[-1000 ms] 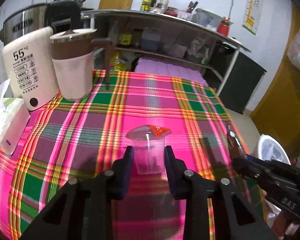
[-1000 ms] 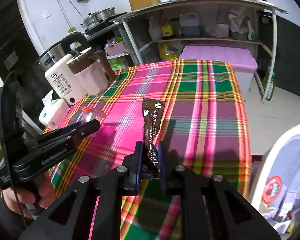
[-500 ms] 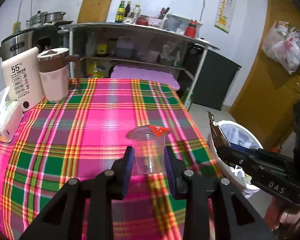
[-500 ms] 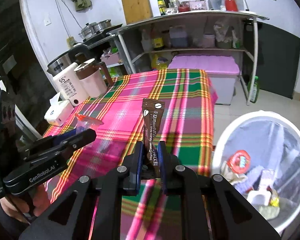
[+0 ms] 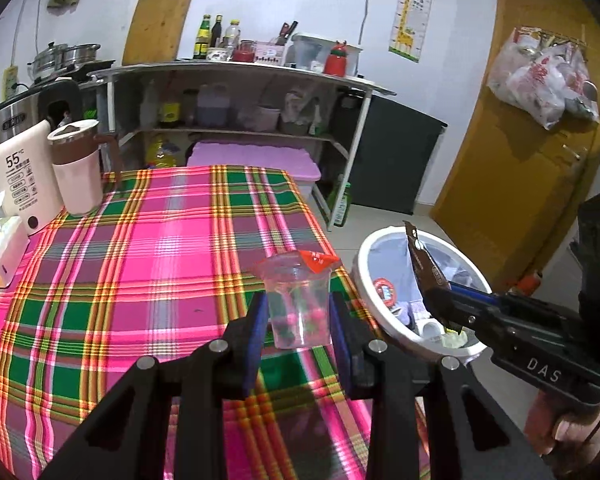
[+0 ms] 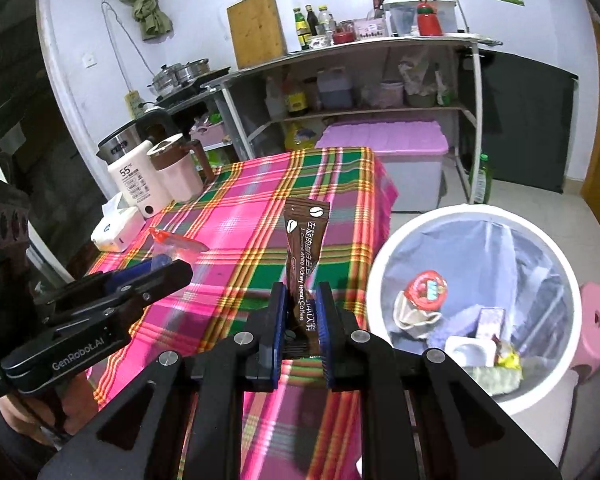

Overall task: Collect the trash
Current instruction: 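Carry the wrapper and clear cup over the bin with both grippers, then open both grippers to drop the wrapper and cup into the bin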

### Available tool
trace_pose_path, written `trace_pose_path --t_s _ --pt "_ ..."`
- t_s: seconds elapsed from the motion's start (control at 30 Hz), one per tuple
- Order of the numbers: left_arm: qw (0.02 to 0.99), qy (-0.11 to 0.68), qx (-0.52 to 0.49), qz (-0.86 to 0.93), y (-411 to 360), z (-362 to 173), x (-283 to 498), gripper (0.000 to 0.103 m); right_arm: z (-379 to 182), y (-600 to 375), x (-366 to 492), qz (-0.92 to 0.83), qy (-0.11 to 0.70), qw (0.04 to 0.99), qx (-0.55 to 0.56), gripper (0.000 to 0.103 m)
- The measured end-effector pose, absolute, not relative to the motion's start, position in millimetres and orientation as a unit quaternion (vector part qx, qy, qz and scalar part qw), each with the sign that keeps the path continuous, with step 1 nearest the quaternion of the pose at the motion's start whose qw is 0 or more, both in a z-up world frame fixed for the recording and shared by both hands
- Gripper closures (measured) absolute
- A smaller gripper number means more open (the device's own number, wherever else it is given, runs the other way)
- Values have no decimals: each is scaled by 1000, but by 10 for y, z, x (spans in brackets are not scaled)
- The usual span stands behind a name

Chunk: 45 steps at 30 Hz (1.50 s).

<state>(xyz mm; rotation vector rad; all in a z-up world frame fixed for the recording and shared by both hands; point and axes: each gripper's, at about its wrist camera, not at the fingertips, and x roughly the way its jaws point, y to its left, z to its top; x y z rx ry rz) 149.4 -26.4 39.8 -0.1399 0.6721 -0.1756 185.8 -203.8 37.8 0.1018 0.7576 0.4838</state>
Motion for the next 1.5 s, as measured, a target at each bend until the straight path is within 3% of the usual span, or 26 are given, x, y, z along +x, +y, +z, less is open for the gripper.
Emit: trace_pose_path --t_s 1.5 --pt "891 397 -15 -219 -1628 10 2255 70 -221 -3395 2263 115 430 887 124 86"
